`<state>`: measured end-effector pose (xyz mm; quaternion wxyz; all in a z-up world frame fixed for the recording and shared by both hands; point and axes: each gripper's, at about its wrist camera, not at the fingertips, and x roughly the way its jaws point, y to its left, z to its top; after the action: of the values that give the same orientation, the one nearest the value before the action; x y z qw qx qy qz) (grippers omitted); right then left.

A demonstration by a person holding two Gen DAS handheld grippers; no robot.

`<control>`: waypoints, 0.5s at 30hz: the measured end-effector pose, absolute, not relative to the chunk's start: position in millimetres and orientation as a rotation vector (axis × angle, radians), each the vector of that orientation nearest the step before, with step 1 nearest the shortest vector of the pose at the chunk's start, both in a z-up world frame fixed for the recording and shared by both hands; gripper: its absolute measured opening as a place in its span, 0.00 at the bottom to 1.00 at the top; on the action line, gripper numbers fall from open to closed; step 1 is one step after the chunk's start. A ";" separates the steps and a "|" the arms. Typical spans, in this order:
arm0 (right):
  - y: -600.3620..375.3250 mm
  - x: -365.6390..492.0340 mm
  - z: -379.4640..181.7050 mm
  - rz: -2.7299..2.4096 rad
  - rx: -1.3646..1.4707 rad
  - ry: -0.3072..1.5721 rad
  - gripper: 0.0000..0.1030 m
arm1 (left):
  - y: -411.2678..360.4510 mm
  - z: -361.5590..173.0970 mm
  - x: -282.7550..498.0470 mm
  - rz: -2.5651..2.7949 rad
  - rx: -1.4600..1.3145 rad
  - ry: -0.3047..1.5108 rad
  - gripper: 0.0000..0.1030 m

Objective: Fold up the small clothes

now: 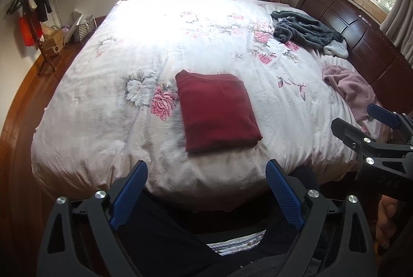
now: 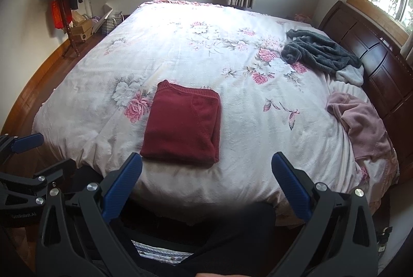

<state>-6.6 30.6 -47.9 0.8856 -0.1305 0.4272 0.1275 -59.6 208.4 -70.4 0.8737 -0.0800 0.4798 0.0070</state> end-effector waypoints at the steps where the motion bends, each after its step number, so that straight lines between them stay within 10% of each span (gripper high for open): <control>1: 30.1 -7.3 -47.7 0.266 -0.271 0.885 0.97 | 208.0 -70.3 -60.0 0.015 -0.165 1.003 0.90; 15: 27.2 -12.0 -41.2 0.259 -0.256 0.861 0.97 | 208.9 -67.1 -63.9 0.020 -0.164 0.992 0.90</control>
<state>-12.0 27.2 -41.2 0.8926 -0.1235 0.4151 0.1251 -63.9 208.9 -67.1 0.8761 -0.0784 0.4755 0.0097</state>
